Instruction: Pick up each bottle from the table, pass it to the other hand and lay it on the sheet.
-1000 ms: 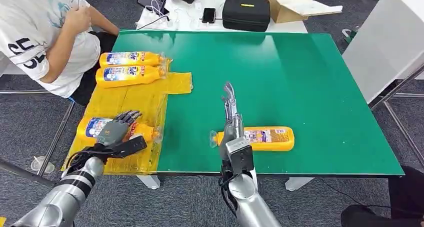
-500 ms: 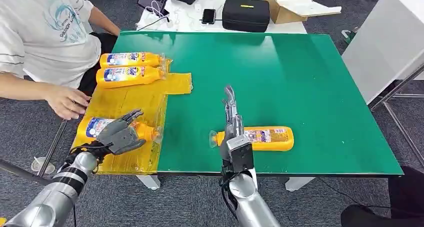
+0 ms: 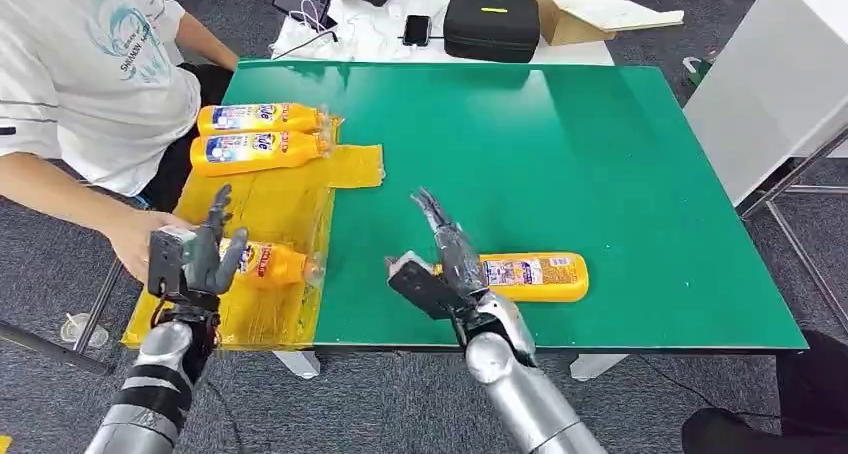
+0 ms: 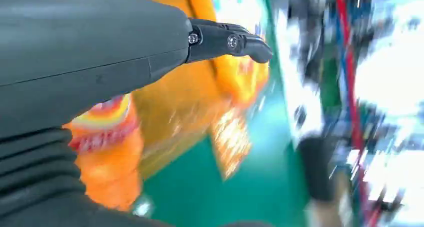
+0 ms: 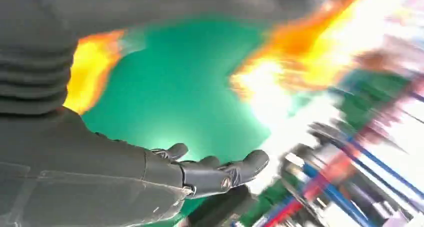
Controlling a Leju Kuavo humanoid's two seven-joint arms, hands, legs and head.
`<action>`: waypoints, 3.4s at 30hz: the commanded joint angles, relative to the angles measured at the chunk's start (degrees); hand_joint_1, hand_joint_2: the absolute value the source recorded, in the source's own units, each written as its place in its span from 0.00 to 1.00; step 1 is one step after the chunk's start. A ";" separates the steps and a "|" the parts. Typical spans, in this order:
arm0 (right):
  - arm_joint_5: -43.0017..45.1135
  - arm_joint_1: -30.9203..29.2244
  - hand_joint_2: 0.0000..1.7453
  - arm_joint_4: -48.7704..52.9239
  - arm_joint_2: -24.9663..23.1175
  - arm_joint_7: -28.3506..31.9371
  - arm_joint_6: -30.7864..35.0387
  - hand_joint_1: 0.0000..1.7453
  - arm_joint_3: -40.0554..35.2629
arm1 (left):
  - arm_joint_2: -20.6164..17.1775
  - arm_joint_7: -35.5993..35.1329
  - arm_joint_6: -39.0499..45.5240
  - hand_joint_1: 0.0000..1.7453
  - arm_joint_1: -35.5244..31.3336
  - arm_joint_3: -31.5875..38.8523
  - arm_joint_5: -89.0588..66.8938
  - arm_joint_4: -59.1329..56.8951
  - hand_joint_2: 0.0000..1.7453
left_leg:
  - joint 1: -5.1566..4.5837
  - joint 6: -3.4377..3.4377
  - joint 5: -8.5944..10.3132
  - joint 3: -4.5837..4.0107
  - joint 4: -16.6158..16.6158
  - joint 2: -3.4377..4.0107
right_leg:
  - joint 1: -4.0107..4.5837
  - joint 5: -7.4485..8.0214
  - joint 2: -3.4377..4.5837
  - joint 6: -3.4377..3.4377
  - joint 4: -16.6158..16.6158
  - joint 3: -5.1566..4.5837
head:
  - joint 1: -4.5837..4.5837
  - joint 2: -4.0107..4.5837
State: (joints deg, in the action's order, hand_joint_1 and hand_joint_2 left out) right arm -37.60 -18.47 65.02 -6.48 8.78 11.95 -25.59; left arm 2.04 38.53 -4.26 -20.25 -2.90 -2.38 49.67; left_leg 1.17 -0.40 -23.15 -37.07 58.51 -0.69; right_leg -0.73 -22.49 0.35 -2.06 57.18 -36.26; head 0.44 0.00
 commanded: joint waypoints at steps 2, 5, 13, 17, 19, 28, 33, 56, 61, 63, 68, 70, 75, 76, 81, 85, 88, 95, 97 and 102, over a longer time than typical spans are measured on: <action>-4.60 -11.99 1.00 -11.39 16.37 -5.60 -12.41 0.00 -3.81 | 6.20 -0.51 1.82 0.00 2.95 13.77 -3.82 4.68 1.00 | -0.06 0.12 -0.07 0.19 0.00 0.04 | -0.03 -0.05 -0.05 0.03 -0.03 0.21 | 0.02 0.00; -3.63 -12.78 1.00 -10.82 17.78 -4.92 -15.28 0.00 -4.58 | 6.21 0.10 2.13 0.00 2.31 13.31 -5.10 3.39 1.00 | -0.06 0.12 -0.05 0.13 0.03 -0.10 | -0.03 -0.07 -0.14 0.03 0.00 0.18 | 0.02 0.00; -0.11 -10.83 1.00 -7.61 19.27 -3.29 -16.60 0.00 -6.73 | 6.23 1.27 2.56 0.00 0.47 12.97 -7.02 0.17 1.00 | -0.03 0.06 -0.02 0.04 0.00 -0.07 | -0.01 -0.04 -0.06 0.03 -0.01 0.07 | 0.02 0.00; 0.56 -10.02 1.00 -7.60 19.62 -2.92 -16.69 0.00 -7.18 | 6.19 1.47 2.63 0.00 -0.06 12.68 -7.41 -0.45 1.00 | -0.02 0.08 -0.07 0.17 0.00 -0.05 | 0.01 -0.08 -0.08 0.06 -0.02 0.19 | 0.02 -0.02; 1.74 -10.69 1.00 -8.34 20.30 -1.86 -18.39 0.00 -8.33 | 5.85 1.47 2.89 0.00 -0.55 11.92 -8.32 -1.22 1.00 | -0.01 0.05 -0.02 0.04 0.00 -0.08 | 0.01 -0.03 -0.07 0.03 -0.02 0.04 | 0.02 0.00; 6.49 -13.25 1.00 -11.00 24.03 1.92 -24.05 0.00 -13.83 | 5.93 1.47 3.26 0.00 -2.51 9.87 -8.37 -3.95 1.00 | -0.03 0.06 -0.02 0.00 0.01 -0.08 | -0.01 -0.03 -0.07 0.02 0.00 0.03 | 0.02 -0.02; 6.49 -13.25 1.00 -11.00 24.03 1.92 -24.05 0.00 -13.83 | 5.93 1.47 3.26 0.00 -2.51 9.87 -8.37 -3.95 1.00 | -0.04 0.07 -0.05 0.11 0.01 -0.04 | -0.01 -0.06 -0.05 0.05 0.00 0.12 | 0.02 0.00; 8.12 -15.15 1.00 -2.19 39.63 -6.71 -32.89 0.00 -27.85 | 6.67 1.22 1.85 0.00 -1.95 9.82 -6.52 -5.88 1.00 | -0.10 0.14 -0.11 0.04 0.01 -0.05 | -0.07 -0.02 0.04 0.03 -0.04 0.08 | 0.07 0.00; 6.47 -17.51 1.00 -5.00 38.45 -7.84 -33.09 0.00 -30.52 | 7.15 1.11 1.65 0.00 -1.63 10.12 -6.00 -5.23 1.00 | -0.09 0.18 -0.16 0.23 0.01 0.03 | -0.04 -0.05 0.05 0.07 -0.05 0.21 | 0.07 0.00; 5.72 -18.11 1.00 -6.11 37.70 -8.38 -33.05 0.06 -31.65 | 7.44 1.10 1.60 0.00 -1.60 10.32 -5.75 -5.21 1.00 | -0.05 0.16 -0.10 0.07 0.01 -0.02 | -0.02 -0.01 0.05 0.01 -0.05 0.07 | 0.04 0.00; 5.18 -17.72 1.00 -9.41 34.97 -8.44 -31.63 0.77 -32.65 | 7.83 1.23 1.02 0.00 -1.80 10.15 -5.49 -5.43 1.00 | -0.06 0.17 -0.12 0.15 -0.02 0.01 | -0.03 -0.02 0.08 0.02 -0.09 0.16 | 0.04 0.00; 3.83 -16.74 1.00 -11.64 33.01 -9.30 -29.62 0.74 -32.71 | 8.02 1.31 1.04 0.00 -1.74 10.20 -5.37 -5.68 1.00 | -0.01 0.17 -0.14 0.25 -0.04 0.05 | 0.03 -0.01 0.11 0.05 -0.14 0.27 | 0.04 0.00; 1.96 -15.30 1.00 -14.43 30.55 -9.86 -26.22 0.75 -31.07 | 8.03 1.47 1.02 0.00 -1.81 10.63 -5.07 -6.20 1.00 | 0.01 0.14 -0.11 0.33 -0.09 0.12 | 0.06 0.02 0.08 0.08 -0.18 0.31 | 0.02 0.00; 1.78 -15.27 1.00 -14.32 30.66 -9.73 -26.09 0.75 -30.90 | 8.02 1.47 1.02 0.00 -1.79 10.65 -5.06 -6.13 1.00 | 0.02 0.14 -0.13 0.31 -0.06 0.19 | 0.07 0.03 0.08 0.06 -0.15 0.26 | 0.04 0.00; 1.19 -15.20 1.00 -14.35 30.35 -9.62 -25.67 0.95 -30.16 | 8.04 1.47 0.81 0.00 -1.86 10.74 -4.92 -6.06 1.00 | 0.01 0.19 -0.11 0.46 -0.10 0.22 | 0.07 0.07 0.10 0.09 -0.18 0.36 | 0.02 0.00; -0.81 -14.24 1.00 -16.55 27.53 -9.58 -23.52 1.00 -27.56 | 8.25 1.47 0.62 0.00 -1.84 10.63 -5.12 -6.07 1.00 | 0.01 0.16 -0.12 0.53 -0.09 0.29 | 0.07 0.14 0.17 0.19 -0.17 0.38 | 0.02 0.00; -1.21 -12.82 1.00 -16.20 26.57 -9.28 -21.41 1.00 -25.38 | 8.30 1.47 0.58 0.00 -1.66 10.40 -5.32 -5.87 1.00 | 0.03 0.15 -0.12 0.60 -0.10 0.41 | 0.10 0.15 0.27 0.21 -0.18 0.42 | 0.02 0.00; -1.21 -12.82 1.00 -16.21 26.66 -9.28 -21.40 1.00 -25.33 | 8.27 1.47 0.56 0.00 -1.63 10.40 -5.33 -5.87 1.00 | 0.04 0.16 -0.11 0.62 -0.07 0.43 | 0.12 0.15 0.31 0.20 -0.15 0.41 | 0.02 0.00; -0.53 -10.24 1.00 -14.00 25.93 -8.81 -17.51 1.00 -20.91 | 8.35 1.37 0.35 0.00 -1.15 10.24 -5.44 -5.02 1.00 | 0.05 0.13 -0.13 0.59 -0.03 0.45 | 0.12 0.15 0.35 0.18 -0.10 0.37 | 0.02 0.00; -5.15 4.04 1.00 2.96 16.94 -7.46 0.04 1.00 0.86 | 9.45 -1.83 -3.04 0.00 3.36 9.89 -3.09 3.03 1.00 | 0.09 0.11 -0.15 0.62 -0.05 0.47 | 0.15 0.14 0.38 0.20 -0.14 0.42 | 0.04 0.00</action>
State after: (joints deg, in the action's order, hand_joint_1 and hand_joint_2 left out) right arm -38.49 -30.93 53.99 21.81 -0.33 -2.46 -47.86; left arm 10.82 39.71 -4.39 -20.16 7.67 -7.50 47.25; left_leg 1.20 -0.29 -23.27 -36.58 58.53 -0.23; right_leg -0.65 -22.33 0.76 -1.92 57.15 -35.98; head 0.48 0.00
